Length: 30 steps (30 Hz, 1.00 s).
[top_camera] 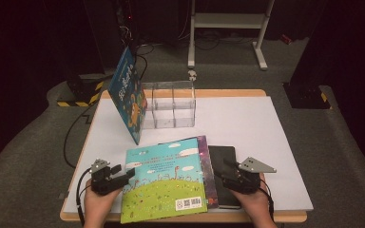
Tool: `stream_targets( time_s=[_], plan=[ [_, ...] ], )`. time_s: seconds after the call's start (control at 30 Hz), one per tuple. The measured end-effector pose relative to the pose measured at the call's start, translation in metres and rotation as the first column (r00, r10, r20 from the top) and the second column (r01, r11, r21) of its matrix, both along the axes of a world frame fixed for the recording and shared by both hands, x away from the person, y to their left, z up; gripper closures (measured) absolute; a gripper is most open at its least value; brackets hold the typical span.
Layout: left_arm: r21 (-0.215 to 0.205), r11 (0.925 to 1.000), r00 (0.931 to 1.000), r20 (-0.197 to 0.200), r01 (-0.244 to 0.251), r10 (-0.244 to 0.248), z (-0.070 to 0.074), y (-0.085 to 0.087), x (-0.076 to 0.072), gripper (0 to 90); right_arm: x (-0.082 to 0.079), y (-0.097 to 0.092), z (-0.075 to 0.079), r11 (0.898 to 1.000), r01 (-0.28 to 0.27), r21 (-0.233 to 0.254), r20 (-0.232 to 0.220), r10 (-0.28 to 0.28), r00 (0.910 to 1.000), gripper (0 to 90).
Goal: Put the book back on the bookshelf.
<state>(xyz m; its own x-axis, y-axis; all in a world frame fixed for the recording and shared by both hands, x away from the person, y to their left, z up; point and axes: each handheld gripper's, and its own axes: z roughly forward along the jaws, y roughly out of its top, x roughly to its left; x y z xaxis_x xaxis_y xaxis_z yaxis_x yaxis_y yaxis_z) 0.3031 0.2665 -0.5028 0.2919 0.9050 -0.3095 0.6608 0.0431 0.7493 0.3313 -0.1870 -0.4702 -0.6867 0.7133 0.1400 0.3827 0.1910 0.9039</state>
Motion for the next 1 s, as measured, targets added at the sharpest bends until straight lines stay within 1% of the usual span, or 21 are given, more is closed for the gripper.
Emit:
stream_targets(
  time_s=[0.07,0.1,0.13,0.2,0.23,0.27,0.3,0.33,0.53,0.6,0.77,0.9,1.0],
  plan=[
    [-0.001,1.0000,0.9999,-0.012,-0.006,0.006,-0.003,-0.001,-0.004,28.8,0.000,0.001,0.000,1.000,0.002,-0.008,-0.004,-0.002,1.0000,40.0],
    [-0.002,1.0000,0.9998,-0.019,-0.002,0.001,-0.004,-0.001,-0.005,28.8,0.000,0.002,0.000,1.000,0.002,-0.009,-0.006,-0.002,1.0000,39.9],
    [0.001,1.0000,0.9999,-0.013,0.002,-0.002,-0.005,-0.001,-0.006,28.4,0.000,0.002,0.000,1.000,0.002,-0.009,-0.007,-0.002,1.0000,39.9],
    [-0.012,0.9998,0.9997,-0.019,0.014,-0.014,-0.004,-0.002,-0.007,29.0,0.000,0.003,0.000,1.000,0.002,-0.013,-0.009,-0.002,1.0000,39.9],
    [-0.011,0.9998,0.9996,-0.018,0.019,-0.020,-0.005,-0.004,-0.008,29.7,0.000,0.003,0.000,1.000,0.004,-0.016,-0.009,-0.004,0.9999,39.7],
    [0.003,0.9997,0.9997,-0.010,0.022,-0.022,-0.005,-0.006,-0.009,30.1,0.000,0.004,0.000,1.000,0.006,-0.016,-0.012,-0.006,0.9999,39.5],
    [0.004,0.9994,0.9994,-0.009,0.033,-0.033,-0.005,-0.007,-0.010,30.3,0.000,0.004,0.000,1.000,0.008,-0.016,-0.014,-0.009,0.9999,39.4],
    [0.002,0.9995,0.9994,-0.010,0.032,-0.032,-0.005,-0.008,-0.010,32.1,0.000,0.004,0.000,1.000,0.010,-0.018,-0.014,-0.010,0.9998,39.4],
    [0.010,0.9995,0.9995,-0.013,0.030,-0.030,-0.004,-0.010,-0.011,31.9,0.000,0.006,0.001,1.000,0.010,-0.018,-0.018,-0.010,0.9998,38.7],
    [0.007,0.9990,0.9990,-0.013,0.044,-0.044,-0.004,-0.016,-0.011,32.0,-0.001,0.009,0.003,0.999,0.010,-0.035,-0.015,-0.011,0.9998,38.3],
    [-0.003,0.9959,0.9959,-0.002,0.091,-0.091,-0.005,-0.034,-0.010,32.1,-0.004,0.014,0.005,0.999,-0.013,-0.033,-0.025,0.012,0.9996,37.5],
    [-0.014,0.9904,0.9905,0.000,0.137,-0.137,-0.005,-0.049,-0.007,32.1,-0.007,0.014,0.004,0.999,-0.006,-0.048,-0.023,0.005,0.9997,37.5],
    [-0.023,0.9846,0.9848,0.003,0.173,-0.173,-0.005,-0.060,-0.003,32.2,-0.009,0.009,0.003,0.998,0.016,-0.055,-0.024,-0.018,0.9995,37.8]
  ],
)
